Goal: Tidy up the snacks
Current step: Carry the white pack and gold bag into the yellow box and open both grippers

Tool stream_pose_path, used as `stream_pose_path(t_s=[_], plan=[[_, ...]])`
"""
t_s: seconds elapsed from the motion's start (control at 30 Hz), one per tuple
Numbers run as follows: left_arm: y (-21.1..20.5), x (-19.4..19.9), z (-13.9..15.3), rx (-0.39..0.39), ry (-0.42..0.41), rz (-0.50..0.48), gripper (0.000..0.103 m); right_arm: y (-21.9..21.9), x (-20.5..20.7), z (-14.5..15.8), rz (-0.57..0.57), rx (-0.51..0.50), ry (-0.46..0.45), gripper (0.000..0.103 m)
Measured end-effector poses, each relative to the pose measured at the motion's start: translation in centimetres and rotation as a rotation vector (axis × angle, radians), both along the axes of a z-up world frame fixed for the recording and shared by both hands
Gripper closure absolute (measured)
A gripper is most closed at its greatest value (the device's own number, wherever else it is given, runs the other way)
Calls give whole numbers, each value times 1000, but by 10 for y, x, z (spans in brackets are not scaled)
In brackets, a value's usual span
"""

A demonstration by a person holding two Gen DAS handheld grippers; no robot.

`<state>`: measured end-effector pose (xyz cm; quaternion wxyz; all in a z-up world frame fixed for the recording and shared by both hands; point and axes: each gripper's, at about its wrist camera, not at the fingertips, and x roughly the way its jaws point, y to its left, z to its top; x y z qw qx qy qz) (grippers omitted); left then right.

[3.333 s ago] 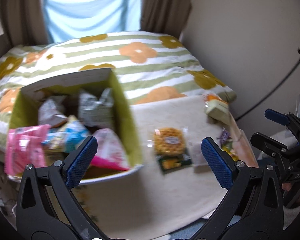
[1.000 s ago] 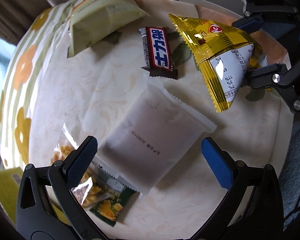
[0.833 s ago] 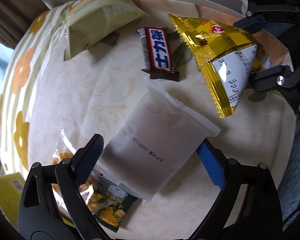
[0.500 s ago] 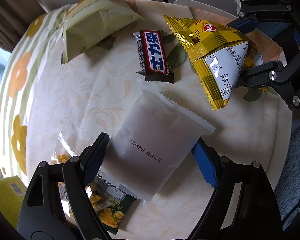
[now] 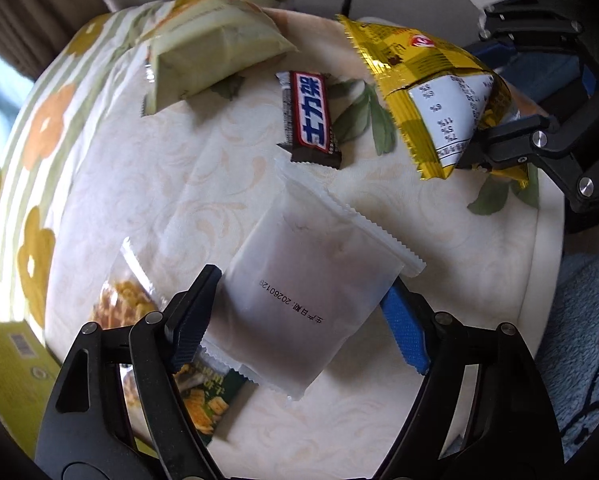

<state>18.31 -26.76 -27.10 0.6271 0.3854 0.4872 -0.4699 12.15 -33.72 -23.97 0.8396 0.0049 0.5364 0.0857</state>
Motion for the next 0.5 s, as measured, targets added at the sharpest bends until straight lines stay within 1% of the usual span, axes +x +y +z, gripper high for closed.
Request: stream_pose_path(t_s=[0.13,0.27,0.33,0.5], plan=[[8,4,18,-38,-4,78,27,-1,-1,13,4,5,-25,59],[19,8,45,-93,-25,181,27,-1,-1,31,14,10,-56,59],[27,12,60,-123,-38,239,27,1,0,45,24,15,-76,59],[51,20,97,-183,-66,421,27,7,9,78,64,-3,-140,59]])
